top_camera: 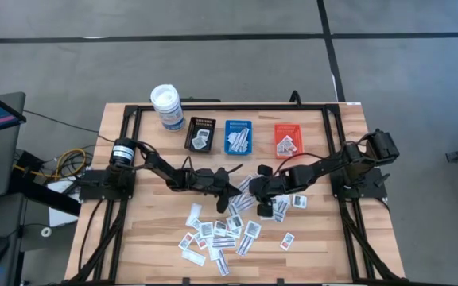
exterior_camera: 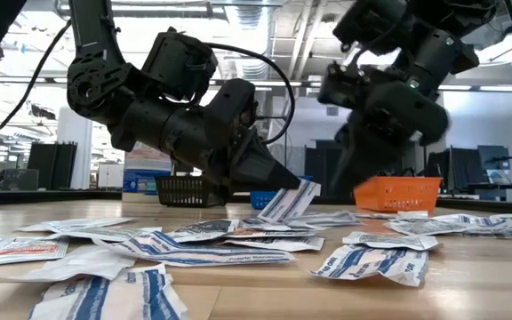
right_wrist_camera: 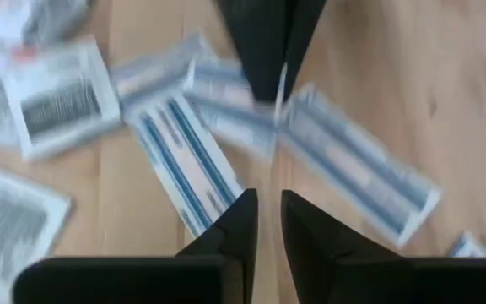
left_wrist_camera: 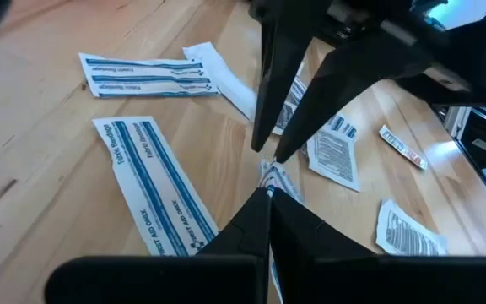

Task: Pick & Place First Aid Supplies
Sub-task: Put the blue bandage into the blue bin

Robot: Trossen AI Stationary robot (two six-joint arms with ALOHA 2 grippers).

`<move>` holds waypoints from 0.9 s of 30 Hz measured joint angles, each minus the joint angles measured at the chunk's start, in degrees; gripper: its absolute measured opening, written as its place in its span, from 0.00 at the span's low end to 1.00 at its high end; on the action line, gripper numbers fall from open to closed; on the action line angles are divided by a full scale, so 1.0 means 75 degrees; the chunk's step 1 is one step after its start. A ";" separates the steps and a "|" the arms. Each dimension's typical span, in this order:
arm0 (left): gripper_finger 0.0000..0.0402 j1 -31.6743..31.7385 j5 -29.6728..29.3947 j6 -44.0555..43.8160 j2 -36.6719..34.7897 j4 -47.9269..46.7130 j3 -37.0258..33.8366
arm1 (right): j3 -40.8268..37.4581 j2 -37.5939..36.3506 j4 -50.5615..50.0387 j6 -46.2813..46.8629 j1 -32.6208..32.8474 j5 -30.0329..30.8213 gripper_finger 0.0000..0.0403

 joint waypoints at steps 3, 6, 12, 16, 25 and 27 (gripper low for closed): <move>0.02 -0.0003 -0.0185 0.0015 0.0000 0.0005 0.0000 | 0.0000 0.0000 -0.0432 0.0367 -0.0026 -0.0100 0.08; 0.01 0.0000 -0.0400 0.0230 0.0000 0.0031 0.0000 | -0.0001 0.0052 -0.0582 0.0623 -0.0118 -0.0104 0.01; 0.02 0.0054 -0.1173 0.1096 -0.0433 0.0050 -0.0012 | -0.0003 0.0052 -0.0542 0.0614 -0.0216 -0.0088 0.05; 0.01 0.0352 -0.1477 0.2181 -0.1243 0.0061 -0.0003 | -0.0003 0.0052 -0.0503 0.0597 -0.0267 -0.0088 0.06; 0.01 0.2053 -0.1634 0.2506 -0.2334 -0.1176 0.0000 | -0.0003 0.0052 -0.0451 0.0595 -0.0265 -0.0088 0.05; 0.02 0.2404 -0.1417 0.2506 -0.2257 -0.1206 0.0000 | -0.0003 0.0052 -0.0430 0.0596 -0.0266 -0.0088 0.05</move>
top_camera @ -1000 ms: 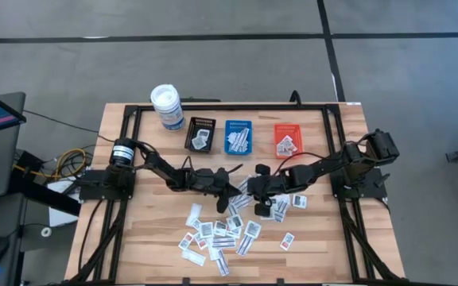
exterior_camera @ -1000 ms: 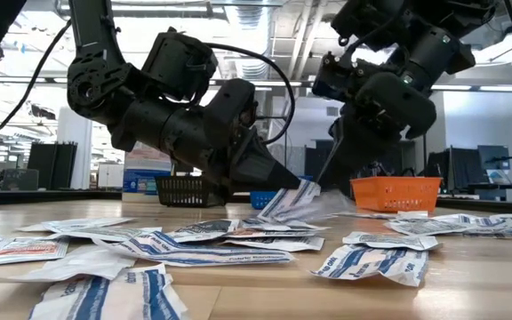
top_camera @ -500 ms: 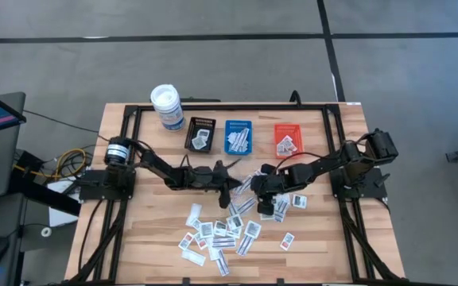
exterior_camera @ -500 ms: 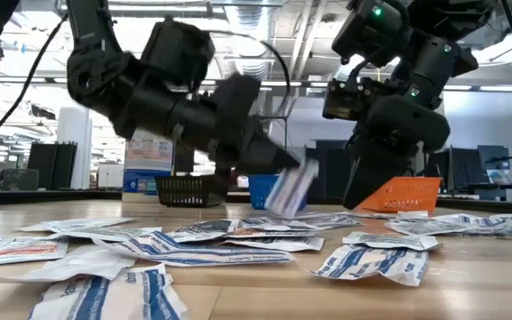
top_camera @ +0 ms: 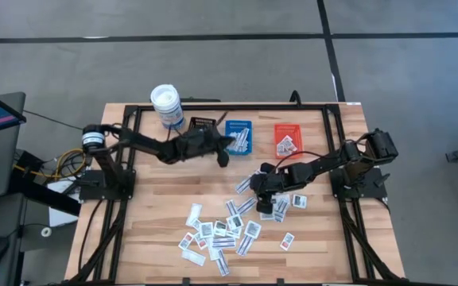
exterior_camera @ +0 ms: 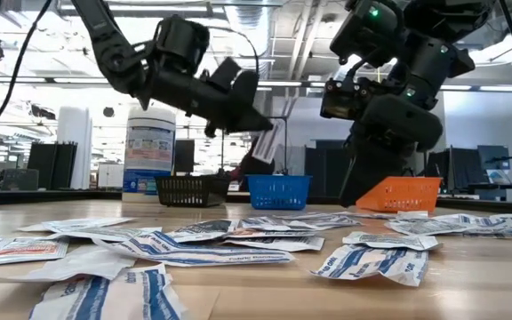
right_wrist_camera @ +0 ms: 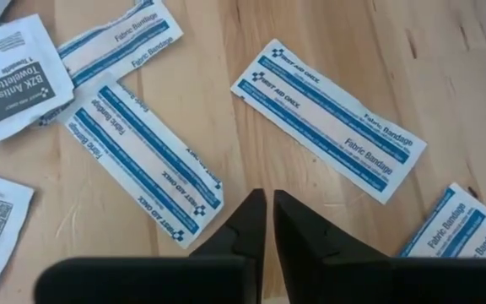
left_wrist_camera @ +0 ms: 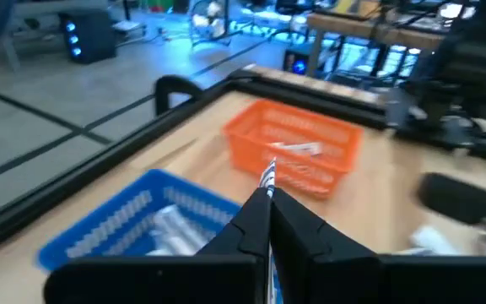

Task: Pick & Place First Aid Supplies
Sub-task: Put the blue bandage into the blue bin

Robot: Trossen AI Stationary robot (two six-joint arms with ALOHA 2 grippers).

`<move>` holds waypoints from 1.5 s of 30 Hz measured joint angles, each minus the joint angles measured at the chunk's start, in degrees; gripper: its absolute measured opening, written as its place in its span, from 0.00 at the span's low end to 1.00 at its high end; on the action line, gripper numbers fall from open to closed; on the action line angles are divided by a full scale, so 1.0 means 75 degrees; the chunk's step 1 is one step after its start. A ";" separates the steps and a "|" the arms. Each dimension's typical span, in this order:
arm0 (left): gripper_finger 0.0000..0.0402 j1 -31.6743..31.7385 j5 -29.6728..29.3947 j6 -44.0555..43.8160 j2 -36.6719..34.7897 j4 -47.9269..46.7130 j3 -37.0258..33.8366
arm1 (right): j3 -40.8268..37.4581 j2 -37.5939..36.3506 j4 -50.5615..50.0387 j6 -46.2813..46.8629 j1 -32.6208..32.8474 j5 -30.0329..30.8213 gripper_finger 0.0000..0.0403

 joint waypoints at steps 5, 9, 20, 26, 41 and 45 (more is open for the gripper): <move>0.05 0.0611 0.0542 0.0000 0.0322 -0.0002 0.0000 | 0.0000 0.0000 0.0280 -0.0003 0.0001 0.0000 0.08; 0.09 0.0843 0.0552 0.0000 0.0495 0.0017 -0.0004 | 0.0000 0.0000 0.0602 -0.0049 0.0012 0.0000 0.13; 0.21 0.0653 0.1090 0.0000 0.0543 0.0273 -0.0006 | 0.0000 0.0000 0.0742 -0.0221 -0.0008 -0.0125 0.26; 0.23 0.0655 0.0889 0.0001 0.0543 0.0262 -0.0006 | 0.0000 0.0000 0.0818 -0.0226 -0.0106 -0.0647 0.28; 0.22 -0.1029 0.2084 -0.0481 0.0546 0.0215 -0.0006 | -0.0002 0.0252 0.0903 -0.0620 0.0374 -0.0387 0.28; 0.22 -0.1422 0.2067 -0.0473 0.0546 0.0212 -0.0011 | 0.0026 0.0805 0.1097 -0.0615 0.0201 -0.0189 0.28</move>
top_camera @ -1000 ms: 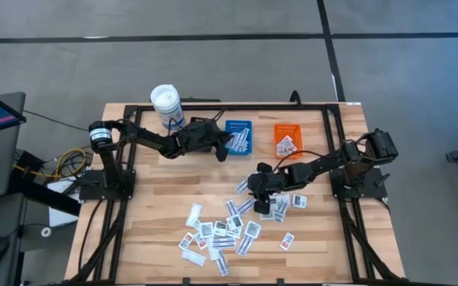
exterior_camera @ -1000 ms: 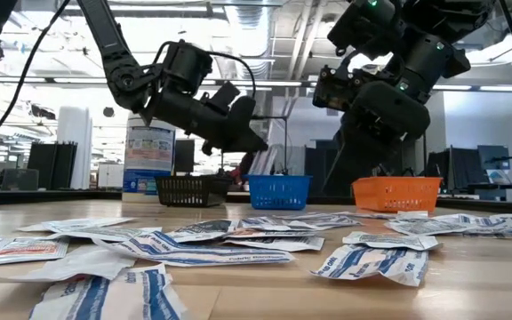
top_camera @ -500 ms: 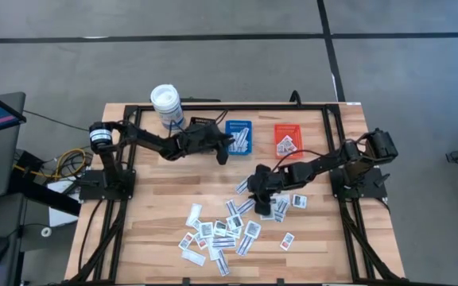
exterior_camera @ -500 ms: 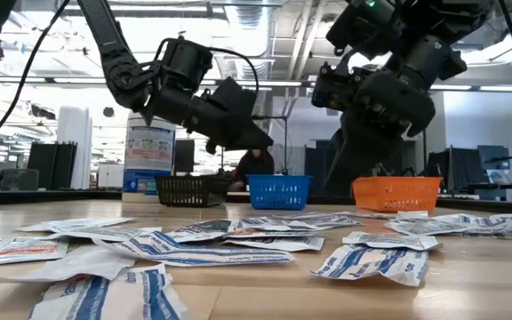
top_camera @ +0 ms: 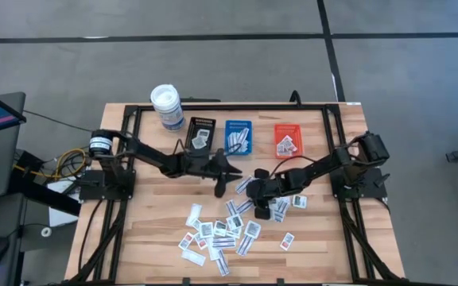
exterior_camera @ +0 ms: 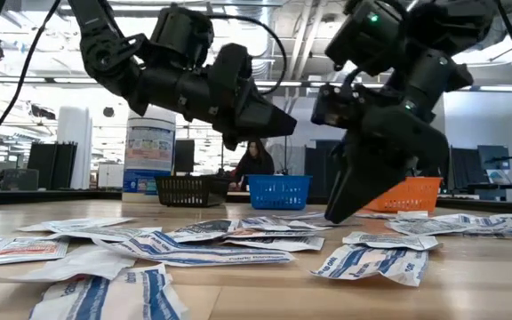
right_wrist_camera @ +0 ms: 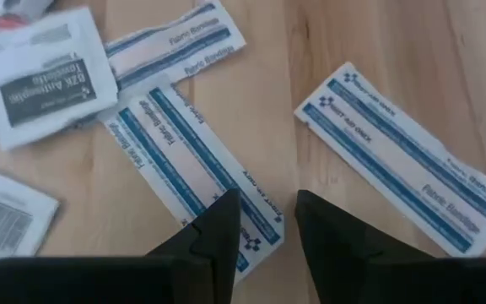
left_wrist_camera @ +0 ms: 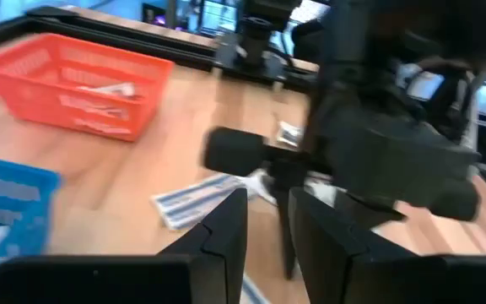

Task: Pick & Place First Aid Supplies
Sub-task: Put the blue bandage into the blue bin

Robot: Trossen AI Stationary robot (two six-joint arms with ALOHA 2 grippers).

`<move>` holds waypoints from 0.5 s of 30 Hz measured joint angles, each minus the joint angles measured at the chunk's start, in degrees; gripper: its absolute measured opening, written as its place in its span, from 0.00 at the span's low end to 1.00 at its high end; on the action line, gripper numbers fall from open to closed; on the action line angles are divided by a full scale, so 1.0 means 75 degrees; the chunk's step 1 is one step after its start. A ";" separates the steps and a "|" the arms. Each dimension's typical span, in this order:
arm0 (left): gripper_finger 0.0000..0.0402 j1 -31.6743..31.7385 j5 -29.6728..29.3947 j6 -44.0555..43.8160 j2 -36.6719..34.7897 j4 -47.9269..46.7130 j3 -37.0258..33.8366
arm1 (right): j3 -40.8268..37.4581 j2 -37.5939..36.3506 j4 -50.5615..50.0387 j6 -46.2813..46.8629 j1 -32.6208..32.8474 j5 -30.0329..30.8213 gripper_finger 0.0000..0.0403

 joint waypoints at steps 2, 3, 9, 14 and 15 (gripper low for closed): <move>0.22 -0.0138 0.0000 0.0002 0.0000 0.0004 -0.0028 | 0.0006 0.0191 0.0064 -0.0005 -0.0075 -0.0152 0.28; 0.22 -0.0192 0.0002 0.0008 0.0000 -0.0001 -0.0053 | 0.0006 0.0281 0.0070 -0.0012 -0.0112 -0.0255 0.28; 0.22 -0.0337 -0.0006 -0.0032 0.0003 -0.0009 -0.0325 | 0.0006 0.0351 0.0012 -0.0424 -0.0197 -0.0315 0.21; 0.22 -0.0471 -0.0006 -0.0073 0.0003 -0.0003 -0.0649 | 0.0000 0.0349 0.0023 -0.0474 -0.0214 -0.0184 0.04; 0.22 -0.0516 -0.0008 -0.0103 0.0003 -0.0001 -0.0720 | -0.0002 0.0351 0.0038 -0.0474 -0.0214 -0.0179 0.02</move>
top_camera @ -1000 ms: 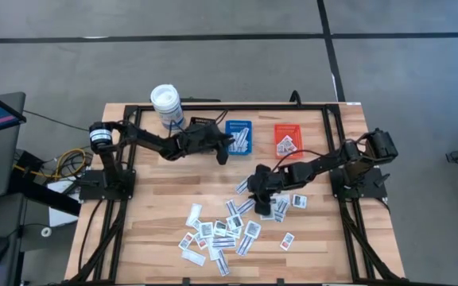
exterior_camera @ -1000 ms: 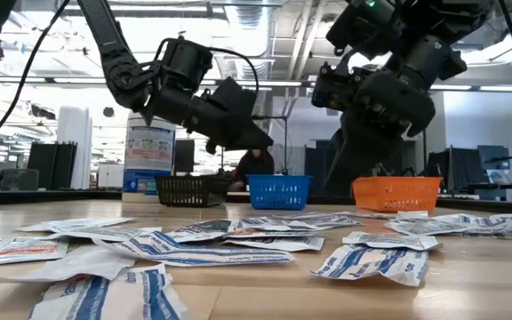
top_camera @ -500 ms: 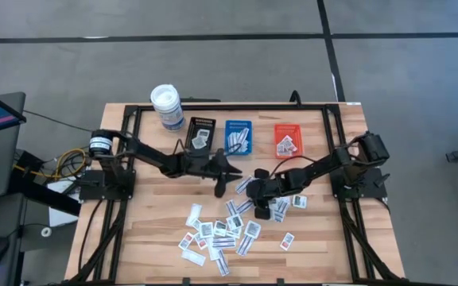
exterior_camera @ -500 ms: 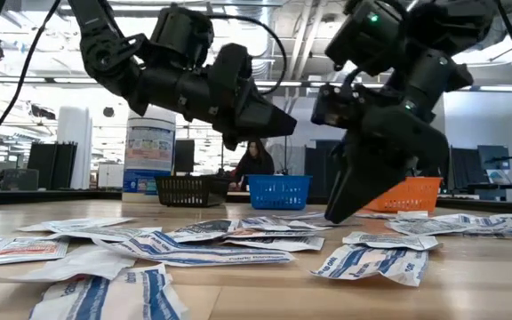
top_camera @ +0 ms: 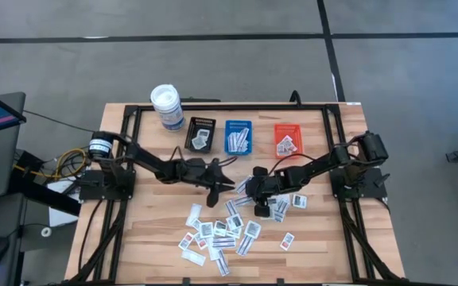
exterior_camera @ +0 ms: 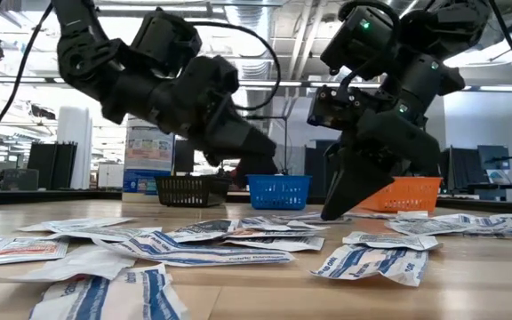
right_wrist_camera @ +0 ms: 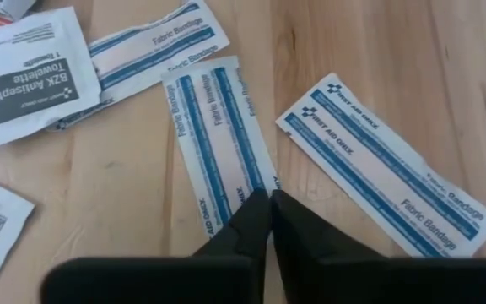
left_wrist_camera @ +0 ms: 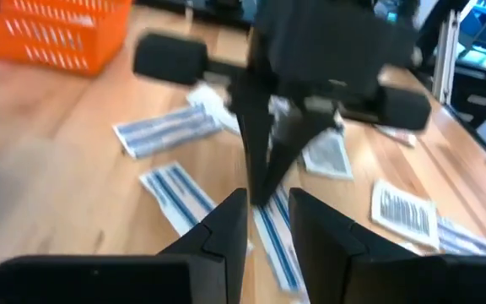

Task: Pick & Place First Aid Supplies
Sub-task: Put the blue bandage into the blue bin

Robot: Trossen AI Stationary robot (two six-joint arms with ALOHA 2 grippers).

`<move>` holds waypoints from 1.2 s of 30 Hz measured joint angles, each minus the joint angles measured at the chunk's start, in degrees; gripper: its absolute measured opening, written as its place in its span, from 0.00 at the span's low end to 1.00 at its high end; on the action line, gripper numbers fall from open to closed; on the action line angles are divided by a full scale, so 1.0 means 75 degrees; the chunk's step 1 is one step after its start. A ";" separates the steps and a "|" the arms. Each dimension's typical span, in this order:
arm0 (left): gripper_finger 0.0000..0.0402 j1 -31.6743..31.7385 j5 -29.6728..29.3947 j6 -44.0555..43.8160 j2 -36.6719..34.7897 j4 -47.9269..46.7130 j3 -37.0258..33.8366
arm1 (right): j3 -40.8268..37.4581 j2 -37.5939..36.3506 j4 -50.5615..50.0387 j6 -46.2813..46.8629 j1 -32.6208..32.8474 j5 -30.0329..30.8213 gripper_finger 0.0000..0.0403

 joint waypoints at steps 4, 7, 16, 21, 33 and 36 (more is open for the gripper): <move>0.22 -0.0224 0.0001 -0.0436 0.0000 -0.0001 -0.0270 | -0.0007 0.0004 0.0205 0.0003 -0.0038 0.0002 0.04; 0.22 -0.0431 -0.0119 -0.0611 0.0000 -0.0001 -0.0376 | 0.0090 -0.0115 0.0245 0.0000 -0.0034 0.0221 0.03; 0.22 -0.0729 -0.0720 -0.0566 0.0000 0.0058 -0.0377 | 0.0591 -0.0253 0.0260 -0.0731 0.0128 0.2010 0.00; 0.22 -0.0729 -0.0731 -0.0567 0.0000 0.0065 -0.0377 | 0.0604 -0.0521 0.0322 -0.0896 0.0081 0.3364 0.01; 0.22 -0.0729 -0.0720 -0.0570 0.0000 0.0065 -0.0377 | 0.0617 -0.1648 0.0573 -0.1546 -0.1555 0.4017 0.00; 0.22 -0.0729 -0.0717 -0.0570 0.0000 0.0065 -0.0377 | 0.0617 -0.1598 0.0586 -0.1533 -0.2054 0.3987 0.01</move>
